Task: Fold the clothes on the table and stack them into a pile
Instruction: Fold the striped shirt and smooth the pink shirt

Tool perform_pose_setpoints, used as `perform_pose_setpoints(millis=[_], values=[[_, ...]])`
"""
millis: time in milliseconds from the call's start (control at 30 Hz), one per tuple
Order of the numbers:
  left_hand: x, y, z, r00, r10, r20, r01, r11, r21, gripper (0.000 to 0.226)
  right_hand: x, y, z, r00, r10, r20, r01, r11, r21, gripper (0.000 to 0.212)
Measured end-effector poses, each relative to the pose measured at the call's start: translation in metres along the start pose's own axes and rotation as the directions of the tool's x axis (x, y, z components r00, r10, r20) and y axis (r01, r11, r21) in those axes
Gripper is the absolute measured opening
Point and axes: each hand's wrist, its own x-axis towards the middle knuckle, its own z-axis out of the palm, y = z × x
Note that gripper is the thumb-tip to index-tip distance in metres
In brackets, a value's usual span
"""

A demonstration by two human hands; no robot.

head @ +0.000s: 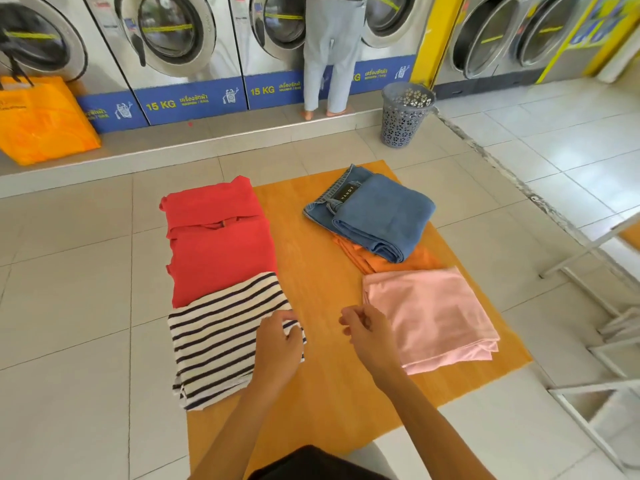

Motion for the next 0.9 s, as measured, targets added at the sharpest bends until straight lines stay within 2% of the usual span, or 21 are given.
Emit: perform_pose_setpoints(millis=[233,367,500,633,700,800,900], values=[[0.026,0.033,0.037,0.994,0.011,0.108,-0.013,1.000,0.017,0.024,0.030,-0.013,-0.045,0.997,0.014,-0.082,-0.009,0.998,0.066,0.022],[0.053,0.053,0.054,0.993,-0.019,0.116,0.018,1.000,0.012,0.023,0.064,-0.013,-0.063,0.998,0.025,-0.055,-0.024,0.999,0.026,0.021],[0.075,0.068,0.079,0.990,-0.096,0.103,0.096,0.995,0.012,0.023,0.100,-0.015,-0.087,0.999,0.037,-0.016,-0.037,0.999,0.006,0.018],[0.086,0.079,0.115,0.959,-0.215,0.183,0.203,0.976,0.084,0.029,0.137,-0.002,-0.117,0.995,0.095,-0.031,-0.096,0.995,-0.033,0.017],[0.083,0.084,0.133,0.933,-0.279,0.226,0.261,0.959,0.107,0.025,0.153,0.006,-0.133,0.992,0.119,-0.037,-0.121,0.990,-0.074,0.016],[0.079,0.084,0.161,0.937,-0.303,0.173,0.292,0.953,0.084,0.012,0.172,0.015,-0.155,0.990,0.132,-0.056,-0.139,0.978,-0.152,0.018],[0.088,0.089,0.173,0.950,-0.296,0.100,0.292,0.955,0.053,0.015,0.189,0.017,-0.169,0.989,0.128,-0.077,-0.140,0.974,-0.179,0.017]])
